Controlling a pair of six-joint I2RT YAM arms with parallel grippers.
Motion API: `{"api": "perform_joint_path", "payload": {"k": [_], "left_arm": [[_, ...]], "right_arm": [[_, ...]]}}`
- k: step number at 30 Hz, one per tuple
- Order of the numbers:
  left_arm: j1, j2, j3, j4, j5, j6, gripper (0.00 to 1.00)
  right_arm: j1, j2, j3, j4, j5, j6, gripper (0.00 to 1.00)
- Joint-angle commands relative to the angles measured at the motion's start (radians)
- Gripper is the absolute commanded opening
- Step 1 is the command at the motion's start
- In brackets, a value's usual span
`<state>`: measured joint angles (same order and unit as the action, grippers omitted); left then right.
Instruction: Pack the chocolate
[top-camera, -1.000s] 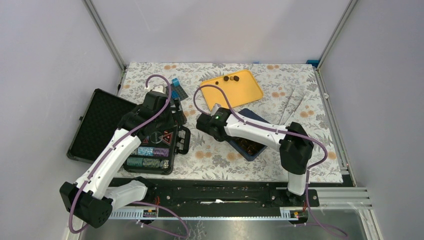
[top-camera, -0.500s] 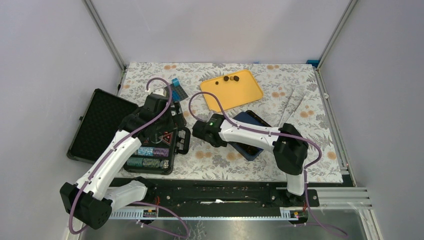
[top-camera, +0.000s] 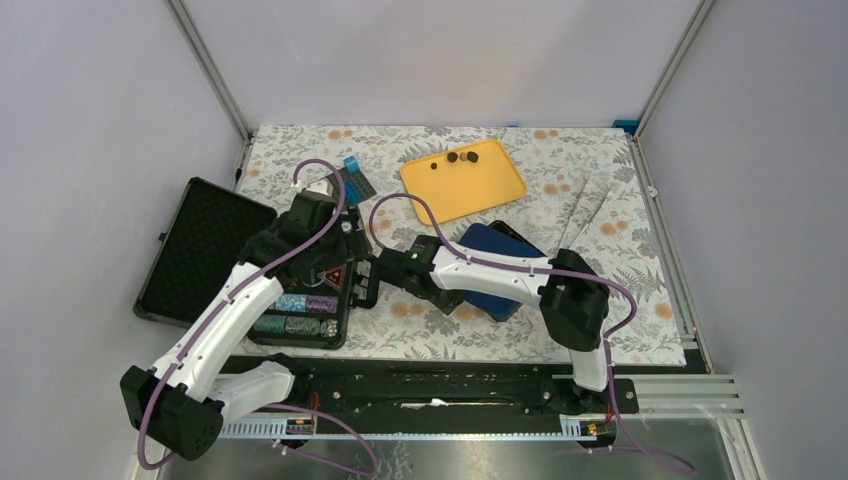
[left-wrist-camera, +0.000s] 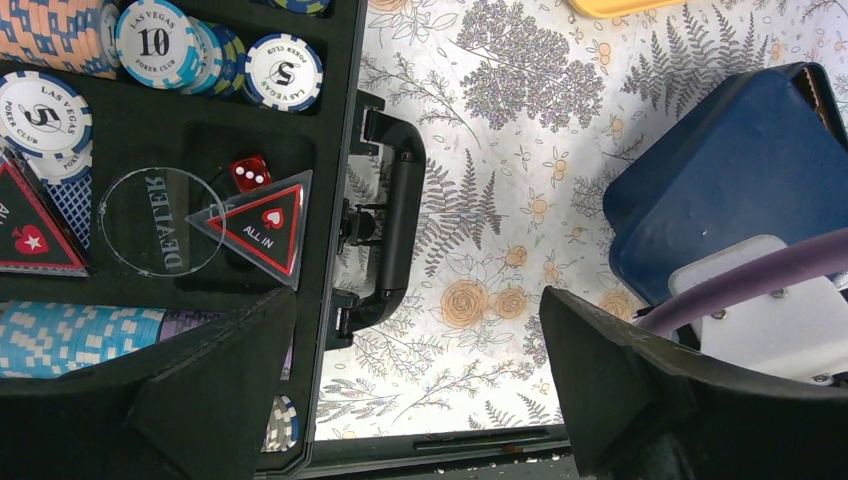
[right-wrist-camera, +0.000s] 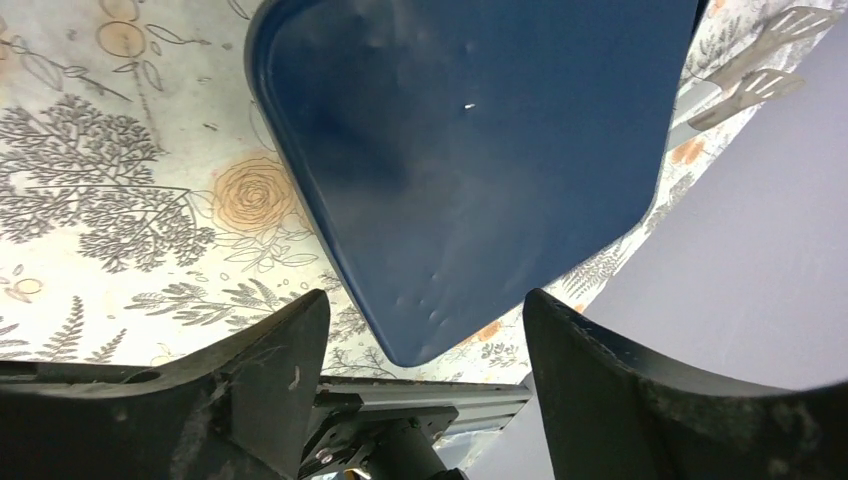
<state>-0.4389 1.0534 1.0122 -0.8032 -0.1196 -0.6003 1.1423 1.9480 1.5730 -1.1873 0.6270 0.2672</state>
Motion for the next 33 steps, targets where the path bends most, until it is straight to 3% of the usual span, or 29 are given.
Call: {"api": "perform_joint_path", "payload": {"k": [1, 16, 22, 27, 31, 33], "left_arm": [[0.006, -0.016, -0.002, 0.061, -0.003, 0.018, 0.99], [0.002, 0.039, -0.117, 0.169, 0.216, 0.051, 0.99], [-0.045, 0.076, -0.161, 0.208, 0.274, 0.005, 0.98], [-0.256, 0.142, -0.184, 0.277, 0.207, -0.087, 0.99], [-0.308, 0.185, -0.217, 0.368, 0.272, -0.18, 0.95], [-0.34, 0.213, -0.231, 0.446, 0.308, -0.214, 0.9]], "right_arm": [[0.006, -0.023, 0.047, 0.003, -0.062, 0.019, 0.8], [0.007, -0.186, 0.083, 0.095, -0.067, 0.036, 0.87], [-0.028, -0.355, -0.035, 0.186, -0.095, 0.112, 0.92], [-0.298, -0.624, -0.258, 0.39, -0.263, 0.136, 0.94], [-0.569, -0.772, -0.376, 0.593, -0.375, 0.146, 0.96], [-0.682, -0.759, -0.4, 0.672, -0.428, 0.123, 0.96]]}}
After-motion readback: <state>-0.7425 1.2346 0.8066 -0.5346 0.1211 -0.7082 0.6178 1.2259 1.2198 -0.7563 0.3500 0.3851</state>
